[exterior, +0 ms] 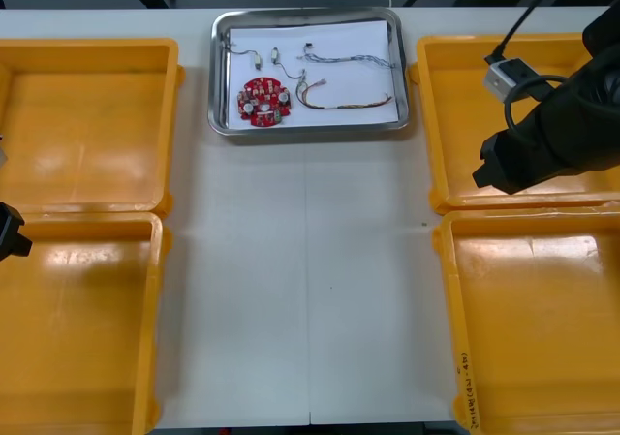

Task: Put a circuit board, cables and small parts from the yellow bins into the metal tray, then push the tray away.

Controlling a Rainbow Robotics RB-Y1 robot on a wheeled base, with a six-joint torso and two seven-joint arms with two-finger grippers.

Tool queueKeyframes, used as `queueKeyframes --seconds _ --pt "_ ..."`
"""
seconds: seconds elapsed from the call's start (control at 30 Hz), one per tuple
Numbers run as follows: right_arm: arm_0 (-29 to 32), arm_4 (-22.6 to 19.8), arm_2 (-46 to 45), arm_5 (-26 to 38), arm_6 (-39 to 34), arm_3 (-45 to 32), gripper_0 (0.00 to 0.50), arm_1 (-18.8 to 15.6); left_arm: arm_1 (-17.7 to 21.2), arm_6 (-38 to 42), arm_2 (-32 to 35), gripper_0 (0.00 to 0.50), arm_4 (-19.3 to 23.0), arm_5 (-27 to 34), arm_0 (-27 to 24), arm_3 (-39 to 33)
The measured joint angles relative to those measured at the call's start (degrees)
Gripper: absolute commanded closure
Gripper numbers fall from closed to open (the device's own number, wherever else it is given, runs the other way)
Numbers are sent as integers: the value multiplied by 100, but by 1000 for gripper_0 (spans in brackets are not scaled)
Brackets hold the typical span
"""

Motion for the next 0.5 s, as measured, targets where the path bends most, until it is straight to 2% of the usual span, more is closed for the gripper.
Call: queueKeyframes --seconds 0.23,0.37,0.5 --pt "619 -5 -493 0 -87 -185 0 -22 0 0 0 0 0 0 1 0" --pt "998 -3 -774 0 -487 -331 0 -31 0 0 0 0 0 0 1 0" --pt "1357 44 -987 0 -517 -454 0 -47 0 0 0 0 0 0 1 1"
